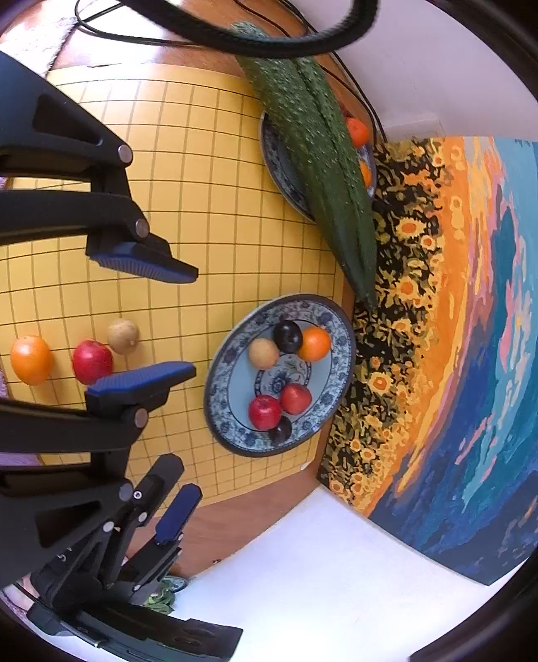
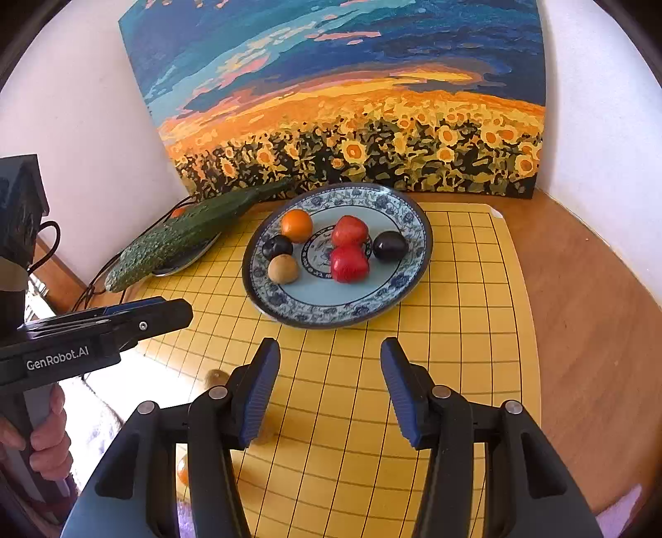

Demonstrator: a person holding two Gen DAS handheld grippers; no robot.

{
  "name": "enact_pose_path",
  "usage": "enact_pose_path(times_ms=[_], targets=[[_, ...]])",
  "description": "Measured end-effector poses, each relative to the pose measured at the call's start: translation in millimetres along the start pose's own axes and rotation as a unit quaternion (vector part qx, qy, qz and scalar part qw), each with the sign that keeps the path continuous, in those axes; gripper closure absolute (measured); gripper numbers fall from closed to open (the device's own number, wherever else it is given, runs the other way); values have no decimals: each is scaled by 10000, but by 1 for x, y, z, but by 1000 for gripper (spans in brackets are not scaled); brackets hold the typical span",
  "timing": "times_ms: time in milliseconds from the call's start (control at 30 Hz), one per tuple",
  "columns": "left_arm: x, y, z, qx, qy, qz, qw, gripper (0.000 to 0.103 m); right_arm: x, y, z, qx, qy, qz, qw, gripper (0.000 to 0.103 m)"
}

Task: Organize fruits
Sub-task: 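Withdraw both grippers from the plate toward the remaining fruits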

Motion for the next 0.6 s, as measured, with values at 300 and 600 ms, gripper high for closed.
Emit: enact_pose_path(times_ms=[300, 600], targets=[[-16, -10, 11, 80, -106, 41, 9999, 62, -14, -8, 1, -17, -2, 79, 10000, 51], [-28, -13, 16, 130, -153, 105, 9997, 62, -26, -10, 4, 39, -63, 175, 9998, 51]])
Point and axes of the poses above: each gripper's, at about its wrist camera, not at the fingertips, and y roughly the way its jaws point, z to its left, x to its top, the point moved 7 cm from there along y, roughly the way its jaws point, and after that the axes turned 6 degrees about -z, right-handed, at the moved point
